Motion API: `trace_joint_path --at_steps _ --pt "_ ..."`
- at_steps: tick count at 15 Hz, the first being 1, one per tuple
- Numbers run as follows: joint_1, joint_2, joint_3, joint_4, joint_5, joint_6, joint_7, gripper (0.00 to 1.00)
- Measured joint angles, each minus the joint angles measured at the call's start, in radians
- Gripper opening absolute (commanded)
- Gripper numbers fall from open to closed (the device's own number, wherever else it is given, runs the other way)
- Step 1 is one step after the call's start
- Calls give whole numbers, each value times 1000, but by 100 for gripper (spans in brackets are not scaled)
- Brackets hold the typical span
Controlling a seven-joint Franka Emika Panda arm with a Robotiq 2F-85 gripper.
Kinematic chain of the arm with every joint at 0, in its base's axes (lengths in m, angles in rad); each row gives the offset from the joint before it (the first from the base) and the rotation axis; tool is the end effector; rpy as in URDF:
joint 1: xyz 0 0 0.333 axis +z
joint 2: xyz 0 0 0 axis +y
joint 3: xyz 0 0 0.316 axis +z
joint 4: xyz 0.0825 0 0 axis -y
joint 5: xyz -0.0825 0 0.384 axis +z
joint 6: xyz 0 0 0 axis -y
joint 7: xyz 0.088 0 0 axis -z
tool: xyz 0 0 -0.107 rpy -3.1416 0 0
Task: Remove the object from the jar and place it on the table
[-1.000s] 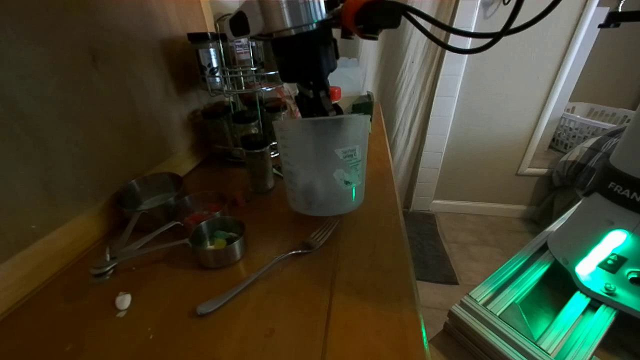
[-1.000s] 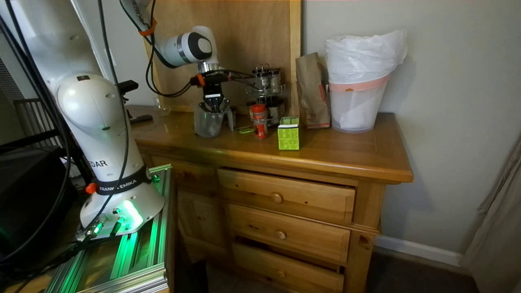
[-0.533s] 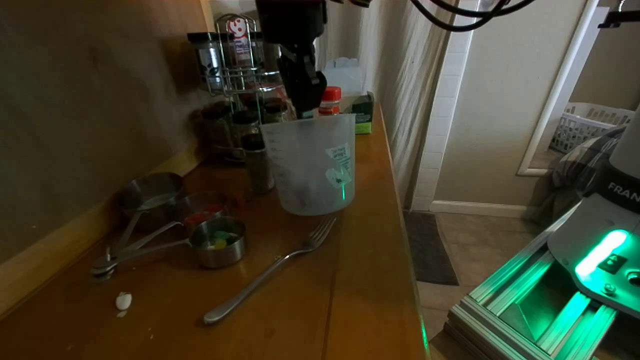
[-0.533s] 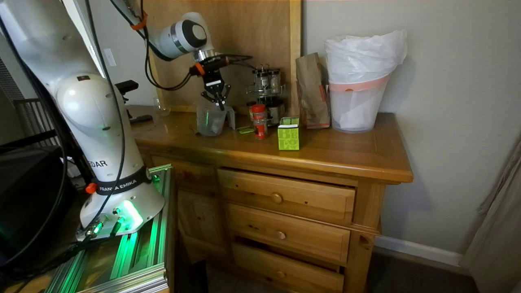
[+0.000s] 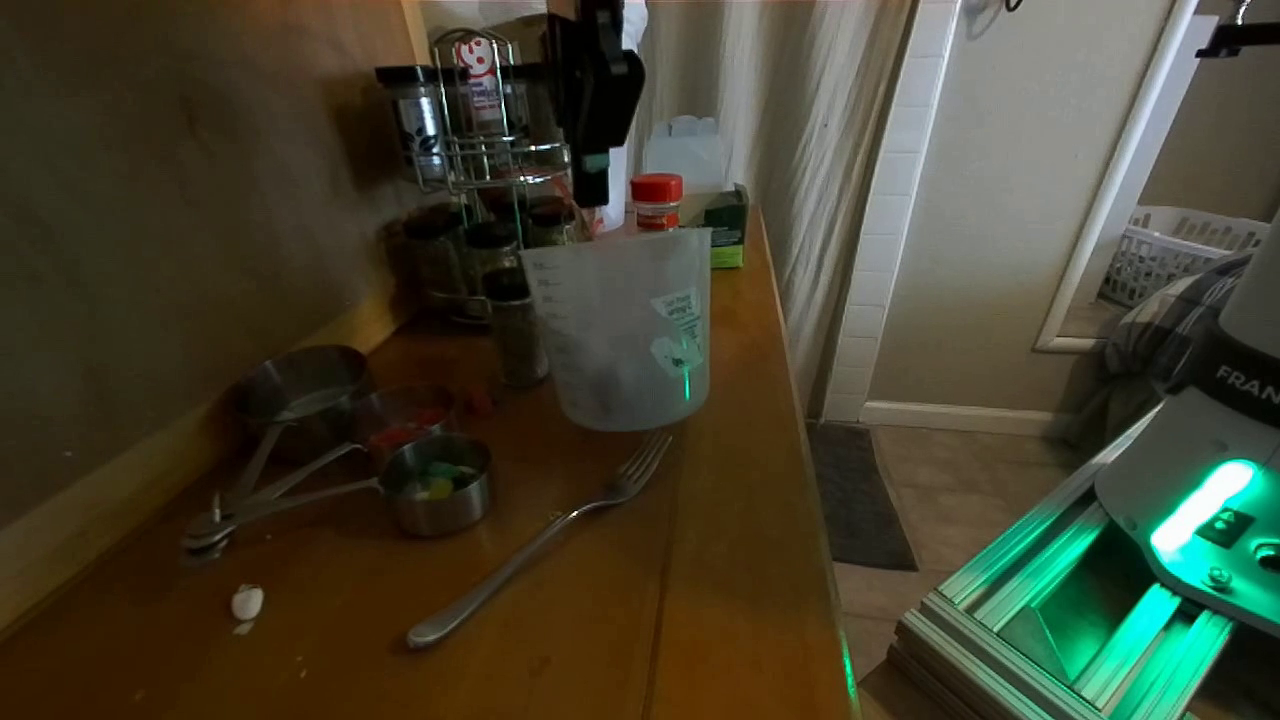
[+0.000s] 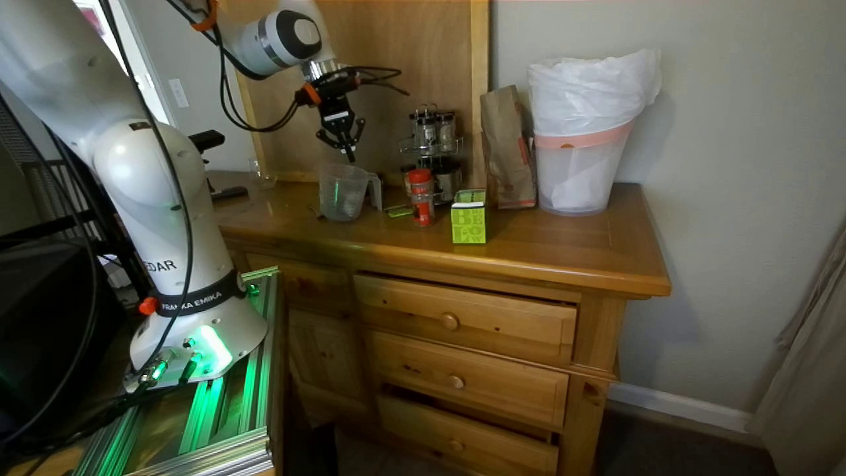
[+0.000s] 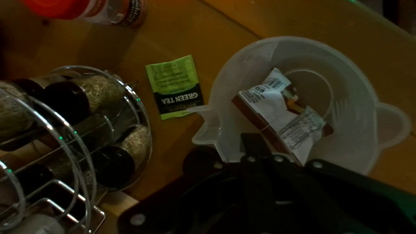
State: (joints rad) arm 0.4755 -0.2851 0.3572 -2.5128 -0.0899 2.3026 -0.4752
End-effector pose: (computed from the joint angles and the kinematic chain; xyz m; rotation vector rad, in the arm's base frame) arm 0.2992 0.3247 0.3826 2.3242 1.8713 0.1236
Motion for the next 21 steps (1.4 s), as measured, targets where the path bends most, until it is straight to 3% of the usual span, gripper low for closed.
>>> trace_joint_path --at_steps 2,3,4,6,11,15,21 --pt "1 11 -19 -12 17 3 -19 0" --pt "-2 18 -28 -21 18 11 -21 26" --pt "-4 28 -38 -30 20 17 -22 27" --pt "-3 55 -57 -40 67 19 -40 40" --pt "43 105 -63 -42 329 8 -296 74" --pt "41 120 -54 -46 342 -2 -352 100" --pt "-20 163 -51 -41 225 -53 -273 100"
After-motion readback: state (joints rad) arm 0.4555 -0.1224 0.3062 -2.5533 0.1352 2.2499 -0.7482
